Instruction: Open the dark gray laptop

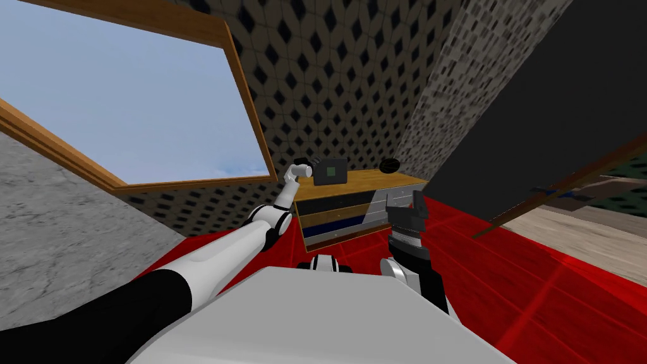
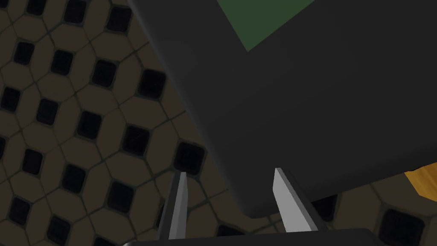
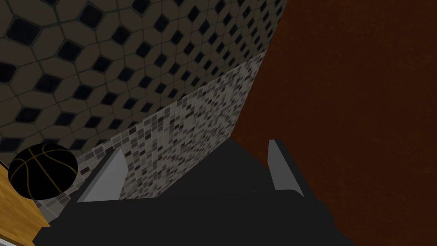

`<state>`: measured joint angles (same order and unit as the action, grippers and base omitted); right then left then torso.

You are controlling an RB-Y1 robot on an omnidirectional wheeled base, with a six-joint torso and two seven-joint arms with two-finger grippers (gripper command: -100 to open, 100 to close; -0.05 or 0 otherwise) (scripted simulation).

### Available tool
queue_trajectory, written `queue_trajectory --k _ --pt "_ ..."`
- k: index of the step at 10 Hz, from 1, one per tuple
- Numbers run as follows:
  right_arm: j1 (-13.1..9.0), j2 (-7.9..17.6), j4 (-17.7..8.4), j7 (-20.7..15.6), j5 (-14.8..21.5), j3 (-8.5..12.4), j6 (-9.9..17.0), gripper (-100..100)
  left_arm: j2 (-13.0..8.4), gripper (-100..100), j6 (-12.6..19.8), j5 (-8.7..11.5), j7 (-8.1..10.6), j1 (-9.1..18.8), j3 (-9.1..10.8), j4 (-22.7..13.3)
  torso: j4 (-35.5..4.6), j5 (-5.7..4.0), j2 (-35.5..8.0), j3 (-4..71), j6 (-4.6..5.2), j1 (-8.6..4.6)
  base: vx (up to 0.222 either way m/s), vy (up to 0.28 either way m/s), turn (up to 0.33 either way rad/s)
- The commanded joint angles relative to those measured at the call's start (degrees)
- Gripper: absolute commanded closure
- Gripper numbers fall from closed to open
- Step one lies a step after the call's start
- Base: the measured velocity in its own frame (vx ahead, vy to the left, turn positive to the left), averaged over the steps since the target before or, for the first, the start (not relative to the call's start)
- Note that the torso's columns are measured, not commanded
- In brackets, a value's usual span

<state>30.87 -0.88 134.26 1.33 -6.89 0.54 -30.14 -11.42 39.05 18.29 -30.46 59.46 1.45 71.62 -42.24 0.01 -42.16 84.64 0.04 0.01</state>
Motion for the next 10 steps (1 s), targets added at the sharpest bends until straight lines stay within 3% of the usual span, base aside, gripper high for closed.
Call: queue_trajectory --k 1,3,4,7,8,10 --pt "0.0 0.0 0.0 0.0 0.0 0.0 0.0 0 -3.2 100 4.2 -1.2 3.6 -3.7 1.25 4.7 0.0 0.0 0.0 0.0 -0.08 0.04 0.051 0.016 -0.336" --pt "0.0 0.0 0.0 0.0 0.0 0.0 0.0 0 -3.2 100 5.2 -1.2 3.6 -5.1 1.25 9.5 0.0 0.0 -0.1 -0.1 -0.08 0.02 0.03 0.014 -0.048" --pt "0.0 0.0 0.0 0.0 0.0 0.0 0.0 0 -5.3 100 8.5 -2.3 6.02 -8.0 2.1 12.2 -0.1 -0.01 -0.2 -0.1 -0.07 -0.02 0.031 0.003 -0.322" --pt "0.0 0.0 0.0 0.0 0.0 0.0 0.0 0 -5.3 100 8.5 -2.3 6.02 -9.0 2.1 16.0 -0.1 -0.01 -0.2 -0.1 -0.08 0.0 0.015 0.008 -0.037" --pt "0.0 0.0 0.0 0.0 0.0 0.0 0.0 0 -7.4 100 11.8 -3.3 8.43 -11.9 2.95 18.7 -0.1 -0.01 -0.2 -0.1 -0.05 -0.02 0.026 0.005 -0.294" --pt "0.0 0.0 0.0 0.0 0.0 0.0 0.0 0 -7.4 100 11.9 -3.3 8.43 -12.8 2.95 22.5 0.0 -0.01 -0.1 0.0 -0.06 0.01 0.023 0.014 -0.091"
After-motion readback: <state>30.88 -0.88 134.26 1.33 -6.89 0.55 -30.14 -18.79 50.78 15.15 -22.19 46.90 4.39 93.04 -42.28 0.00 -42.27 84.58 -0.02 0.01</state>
